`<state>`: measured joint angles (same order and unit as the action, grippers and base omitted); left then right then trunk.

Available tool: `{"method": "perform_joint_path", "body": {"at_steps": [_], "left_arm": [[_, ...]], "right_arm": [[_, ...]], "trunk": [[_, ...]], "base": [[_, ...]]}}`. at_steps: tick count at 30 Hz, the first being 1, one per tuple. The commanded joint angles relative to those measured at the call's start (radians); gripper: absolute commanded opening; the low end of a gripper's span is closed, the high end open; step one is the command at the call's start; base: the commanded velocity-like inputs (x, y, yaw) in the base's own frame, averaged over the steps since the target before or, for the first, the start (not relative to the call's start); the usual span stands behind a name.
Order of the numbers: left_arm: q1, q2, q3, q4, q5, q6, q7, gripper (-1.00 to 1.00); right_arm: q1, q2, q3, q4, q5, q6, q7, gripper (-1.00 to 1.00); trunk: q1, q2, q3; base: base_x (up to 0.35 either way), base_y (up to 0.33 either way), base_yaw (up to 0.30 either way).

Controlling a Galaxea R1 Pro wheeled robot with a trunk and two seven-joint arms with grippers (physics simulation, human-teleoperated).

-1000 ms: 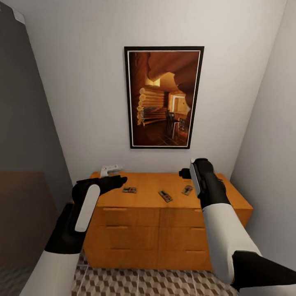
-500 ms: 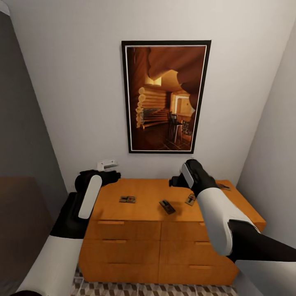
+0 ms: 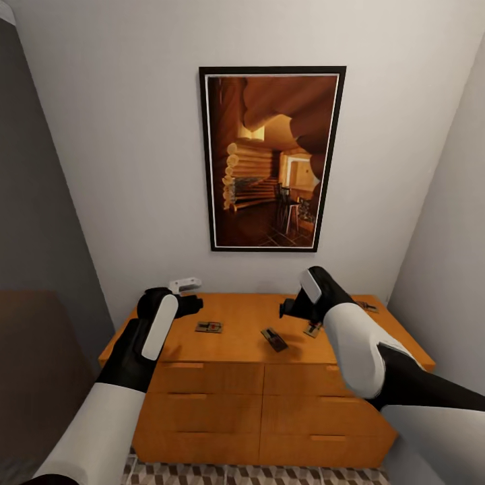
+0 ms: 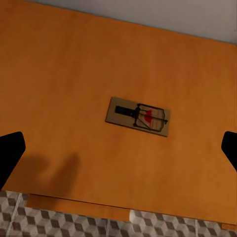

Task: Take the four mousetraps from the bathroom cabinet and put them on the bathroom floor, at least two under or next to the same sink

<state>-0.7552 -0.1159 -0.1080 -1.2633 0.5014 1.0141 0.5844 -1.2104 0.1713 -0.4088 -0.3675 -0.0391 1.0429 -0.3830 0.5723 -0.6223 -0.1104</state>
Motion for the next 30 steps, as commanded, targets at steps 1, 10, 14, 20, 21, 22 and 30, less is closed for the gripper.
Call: {"method": "perform_joint_path", "body": {"at_steps": [1, 10, 14, 20, 21, 22, 30], "left_arm": [[-0.001, -0.001, -0.001, 0.001, 0.01, 0.002, 0.011, 1.0], [-0.001, -0.018, -0.002, 0.005, 0.011, 0.003, 0.011, 1.0], [-0.001, -0.02, -0.005, 0.009, 0.011, 0.003, 0.011, 1.0], [-0.001, -0.02, -0.003, 0.013, 0.01, 0.003, 0.018, 1.0], [-0.001, -0.021, -0.002, 0.013, 0.01, 0.003, 0.02, 1.0], [-0.001, -0.021, -0.001, 0.014, 0.009, 0.002, 0.024, 1.0], [-0.001, -0.022, 0.0, 0.016, 0.01, 0.001, 0.051, 1.0]], "right_arm": [[-0.002, -0.01, -0.021, 0.0, -0.037, 0.002, -0.036, 1.0], [-0.003, -0.067, -0.048, 0.002, -0.133, 0.002, -0.115, 1.0], [-0.003, -0.074, -0.049, 0.002, -0.14, 0.001, -0.144, 1.0], [-0.003, -0.076, -0.05, 0.002, -0.143, 0.0, -0.164, 1.0], [-0.003, -0.076, -0.05, 0.002, -0.143, 0.0, -0.165, 1.0], [-0.003, -0.076, -0.05, 0.003, -0.143, 0.0, -0.166, 1.0], [-0.003, -0.076, -0.05, 0.004, -0.145, 0.0, -0.171, 1.0]], "trunk": [[0.0, -0.002, -0.002], [0.0, -0.002, -0.002], [0.0, -0.002, -0.002], [0.0, -0.002, -0.002], [0.0, -0.002, -0.002], [0.0, -0.002, -0.002], [0.0, -0.002, -0.002]], "base": [[0.0, 0.0, 0.0], [0.0, 0.0, 0.0], [0.0, 0.0, 0.0], [0.0, 0.0, 0.0], [0.0, 0.0, 0.0], [0.0, 0.0, 0.0], [0.001, 0.0, 0.0]]}}
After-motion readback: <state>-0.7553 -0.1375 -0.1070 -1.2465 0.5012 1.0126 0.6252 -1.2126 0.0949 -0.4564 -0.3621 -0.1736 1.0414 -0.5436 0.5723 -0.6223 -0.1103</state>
